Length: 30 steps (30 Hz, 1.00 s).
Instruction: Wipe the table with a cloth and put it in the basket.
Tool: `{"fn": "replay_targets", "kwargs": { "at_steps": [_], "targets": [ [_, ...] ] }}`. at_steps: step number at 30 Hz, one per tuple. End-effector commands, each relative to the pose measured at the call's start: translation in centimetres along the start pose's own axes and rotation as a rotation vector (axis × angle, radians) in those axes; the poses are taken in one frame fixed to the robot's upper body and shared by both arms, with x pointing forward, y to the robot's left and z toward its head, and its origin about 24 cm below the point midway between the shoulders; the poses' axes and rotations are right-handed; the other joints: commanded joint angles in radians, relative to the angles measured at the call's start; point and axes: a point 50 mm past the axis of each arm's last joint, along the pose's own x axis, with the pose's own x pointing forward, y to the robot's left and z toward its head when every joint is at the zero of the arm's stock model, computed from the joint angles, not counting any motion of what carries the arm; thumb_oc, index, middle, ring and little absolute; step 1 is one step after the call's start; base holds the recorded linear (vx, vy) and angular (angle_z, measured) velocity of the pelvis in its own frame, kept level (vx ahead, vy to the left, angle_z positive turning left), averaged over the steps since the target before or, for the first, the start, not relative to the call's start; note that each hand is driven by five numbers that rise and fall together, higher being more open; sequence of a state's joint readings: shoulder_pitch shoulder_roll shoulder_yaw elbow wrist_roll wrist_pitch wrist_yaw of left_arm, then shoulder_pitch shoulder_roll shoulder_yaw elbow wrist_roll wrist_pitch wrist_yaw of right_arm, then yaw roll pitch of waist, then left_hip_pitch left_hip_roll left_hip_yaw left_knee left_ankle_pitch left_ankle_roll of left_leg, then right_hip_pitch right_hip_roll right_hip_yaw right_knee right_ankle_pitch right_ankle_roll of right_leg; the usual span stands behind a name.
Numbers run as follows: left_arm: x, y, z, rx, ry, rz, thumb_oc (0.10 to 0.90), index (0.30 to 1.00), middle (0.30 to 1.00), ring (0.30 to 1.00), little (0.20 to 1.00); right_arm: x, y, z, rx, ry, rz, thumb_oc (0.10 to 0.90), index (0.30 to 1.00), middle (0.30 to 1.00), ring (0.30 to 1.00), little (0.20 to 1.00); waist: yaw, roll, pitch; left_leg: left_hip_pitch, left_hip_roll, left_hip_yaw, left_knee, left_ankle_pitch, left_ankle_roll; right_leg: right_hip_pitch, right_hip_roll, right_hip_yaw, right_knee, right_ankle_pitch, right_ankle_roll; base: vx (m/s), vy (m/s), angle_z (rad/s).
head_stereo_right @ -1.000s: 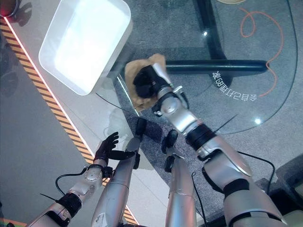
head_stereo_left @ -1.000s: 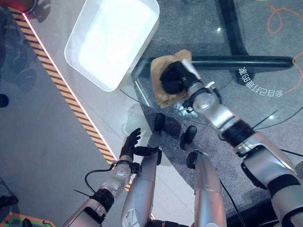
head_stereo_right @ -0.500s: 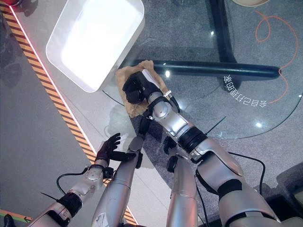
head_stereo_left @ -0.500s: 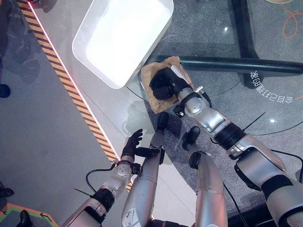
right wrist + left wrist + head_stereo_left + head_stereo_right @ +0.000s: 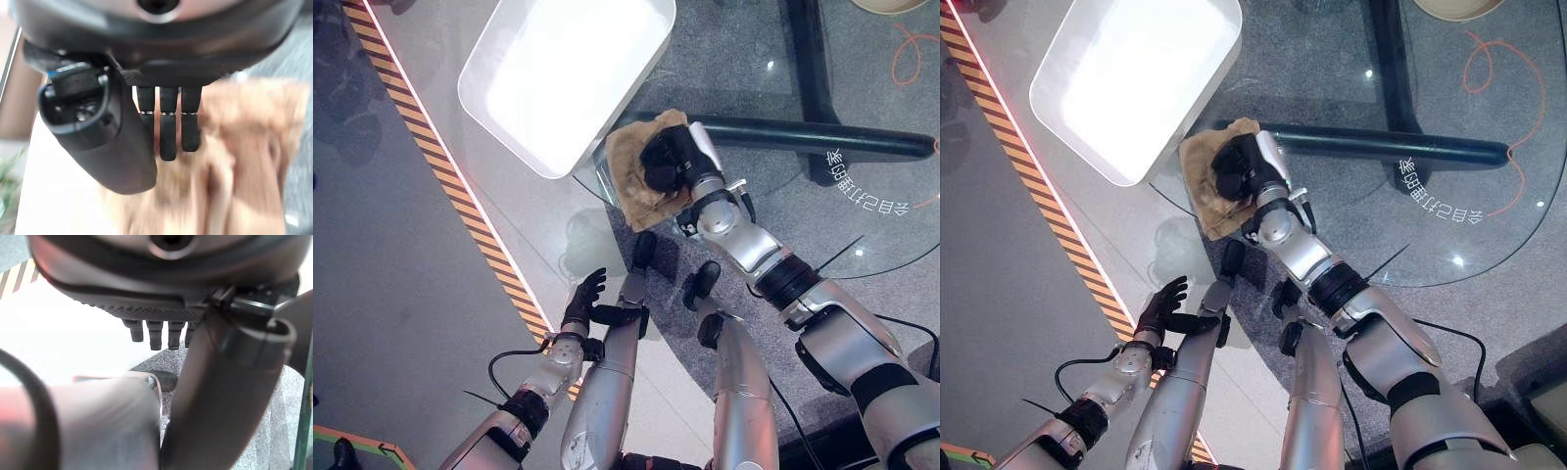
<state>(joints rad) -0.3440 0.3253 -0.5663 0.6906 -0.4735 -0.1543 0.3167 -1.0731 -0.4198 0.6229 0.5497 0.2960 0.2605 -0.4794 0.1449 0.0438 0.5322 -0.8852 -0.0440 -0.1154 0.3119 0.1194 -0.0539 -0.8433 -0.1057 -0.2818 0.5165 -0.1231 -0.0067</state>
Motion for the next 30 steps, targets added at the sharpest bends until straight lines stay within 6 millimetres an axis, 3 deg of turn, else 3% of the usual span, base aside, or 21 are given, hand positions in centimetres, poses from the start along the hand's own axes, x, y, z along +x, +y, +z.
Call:
{"fn": "replay_targets", "kwargs": {
  "at_steps": [1, 3, 4, 8, 18, 19, 20, 21, 30],
  "targets": [
    [-1.8, 0.9, -2.8, 0.008, 0.045, 0.025, 0.800, 0.900, 0.900, 0.900, 0.900, 0.6, -4.4, 3.3, 0.048, -0.162, -0.193, 0.100, 0.300, 0.300, 0.300, 0.200, 0.003, -0.004, -0.012, 0.061, -0.043, 0.100, 0.068, -0.170, 0.074, 0.019, 0.007, 0.113, -0.150, 0.157, 0.122, 0.01, -0.031, -0.06],
    [-1.9, 1.2, -2.9, 0.008, 0.047, 0.034, 0.800, 0.900, 0.900, 0.900, 0.900, 0.6, -5.6, 3.2, 0.033, -0.164, -0.247, 0.100, 0.300, 0.300, 0.300, 0.200, -0.004, -0.010, -0.012, 0.063, -0.041, 0.101, 0.068, -0.174, 0.076, 0.019, 0.011, 0.115, -0.148, 0.157, 0.122, -0.03, -0.024, -0.14],
    [-1.5, 1.4, -2.2, 0.006, 0.026, 0.041, 0.800, 0.900, 0.900, 0.900, 0.900, 0.8, -6.3, 3.9, 0.034, -0.184, -0.268, 0.100, 0.300, 0.300, 0.300, 0.200, -0.010, -0.014, -0.012, 0.026, -0.042, 0.105, 0.062, -0.141, 0.079, -0.013, 0.008, 0.108, -0.161, 0.188, 0.113, -0.06, -0.025, -0.17],
    [-1.8, 2.2, -2.7, 0.004, 0.029, 0.055, 0.800, 0.900, 0.900, 0.900, 0.900, 0.6, -8.8, 3.4, 0.046, -0.179, -0.357, 0.100, 0.300, 0.300, 0.300, 0.200, -0.021, -0.021, -0.012, 0.029, -0.037, 0.111, 0.064, -0.149, 0.082, -0.012, 0.014, 0.113, -0.157, 0.184, 0.111, -0.02, -0.025, -0.10],
    [-1.9, 2.7, -2.9, 0.003, 0.033, 0.067, 0.800, 0.900, 0.900, 0.900, 0.900, 0.3, -10.1, 2.6, 0.069, -0.167, -0.366, 0.100, 0.300, 0.300, 0.300, 0.200, -0.033, -0.025, -0.012, 0.033, -0.034, 0.117, 0.066, -0.157, 0.082, -0.008, 0.017, 0.118, -0.156, 0.177, 0.106, 0.00, -0.013, -0.04],
    [-1.9, 2.7, -2.9, 0.002, 0.031, 0.067, 0.800, 0.900, 0.900, 0.900, 0.900, 0.2, -9.8, 2.5, 0.068, -0.169, -0.357, 0.243, 0.422, 0.422, 0.422, 0.343, -0.034, -0.024, -0.012, 0.033, -0.034, 0.118, 0.065, -0.158, 0.083, -0.009, 0.018, 0.118, -0.156, 0.176, 0.105, 0.00, 0.000, 0.00],
    [-1.9, 2.7, -2.9, 0.001, 0.028, 0.066, 0.800, 0.900, 0.900, 0.900, 0.900, 0.1, -9.6, 2.6, 0.063, -0.174, -0.347, 0.644, 0.766, 0.766, 0.766, 0.744, -0.034, -0.023, -0.012, 0.032, -0.034, 0.118, 0.065, -0.158, 0.083, -0.010, 0.017, 0.119, -0.156, 0.174, 0.105, 0.01, 0.000, -0.04],
    [-1.9, 2.6, -2.9, -0.001, 0.027, 0.065, 0.800, 0.900, 0.900, 0.900, 0.900, 0.1, -9.3, 2.7, 0.059, -0.186, -0.319, 0.800, 0.900, 0.900, 0.900, 0.900, -0.033, -0.022, -0.012, 0.033, -0.035, 0.118, 0.064, -0.159, 0.083, -0.009, 0.017, 0.117, -0.156, 0.173, 0.104, 0.01, 0.004, -0.05],
    [-1.8, 2.2, -2.7, -0.010, 0.022, 0.067, 0.800, 0.900, 0.900, 0.900, 0.900, -1.0, -5.5, 4.0, 0.062, -0.252, -0.143, 0.800, 0.900, 0.900, 0.900, 0.900, -0.030, -0.022, -0.012, 0.035, -0.038, 0.119, 0.054, -0.150, 0.082, -0.005, 0.017, 0.112, -0.158, 0.164, 0.099, 0.00, 0.002, -0.02]
  ]
}}
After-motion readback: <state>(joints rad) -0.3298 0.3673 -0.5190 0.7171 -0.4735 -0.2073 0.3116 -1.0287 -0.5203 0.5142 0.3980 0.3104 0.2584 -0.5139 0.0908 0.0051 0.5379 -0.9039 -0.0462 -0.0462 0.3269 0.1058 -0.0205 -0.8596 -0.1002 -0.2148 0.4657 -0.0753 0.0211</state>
